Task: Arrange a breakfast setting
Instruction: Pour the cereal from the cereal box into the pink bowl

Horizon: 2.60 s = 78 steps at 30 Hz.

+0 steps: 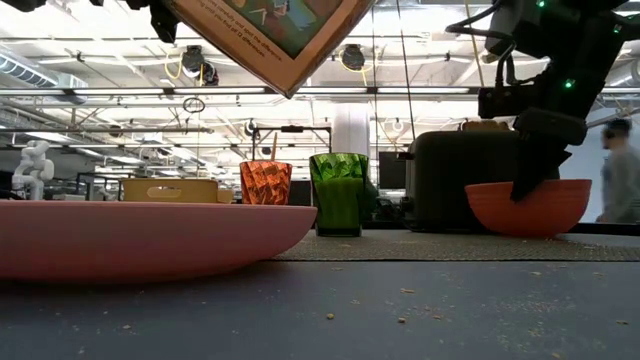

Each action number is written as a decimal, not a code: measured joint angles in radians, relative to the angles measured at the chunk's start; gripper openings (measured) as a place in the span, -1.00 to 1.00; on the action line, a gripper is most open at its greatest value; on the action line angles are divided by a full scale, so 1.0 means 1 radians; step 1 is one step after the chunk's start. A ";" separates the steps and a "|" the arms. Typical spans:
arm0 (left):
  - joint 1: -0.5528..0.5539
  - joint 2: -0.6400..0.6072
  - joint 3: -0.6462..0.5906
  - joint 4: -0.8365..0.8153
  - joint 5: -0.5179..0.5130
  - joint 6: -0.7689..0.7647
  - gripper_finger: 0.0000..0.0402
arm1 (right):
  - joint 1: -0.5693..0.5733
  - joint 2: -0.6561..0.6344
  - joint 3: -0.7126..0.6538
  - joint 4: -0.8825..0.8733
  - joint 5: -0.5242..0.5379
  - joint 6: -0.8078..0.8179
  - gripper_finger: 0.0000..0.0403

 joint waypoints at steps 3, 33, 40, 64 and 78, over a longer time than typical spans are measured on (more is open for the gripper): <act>0.000 0.000 0.000 0.000 0.000 0.000 0.04 | 0.000 0.000 0.000 0.046 -0.050 -0.031 -0.95; 0.000 0.000 0.000 -0.024 0.000 -0.003 0.04 | 0.043 0.001 -0.001 0.381 -0.333 -0.150 -0.57; 0.000 0.000 0.000 -0.027 0.001 -0.057 0.04 | 0.043 0.000 -0.001 0.390 -0.322 -0.157 -0.21; 0.000 0.053 0.304 -0.462 0.001 -0.215 0.04 | 0.026 -0.471 -0.001 0.284 -0.166 -0.473 -0.13; 0.011 0.305 0.594 -0.880 0.002 -0.339 0.04 | 0.025 -0.659 -0.001 0.333 0.054 -0.579 -0.13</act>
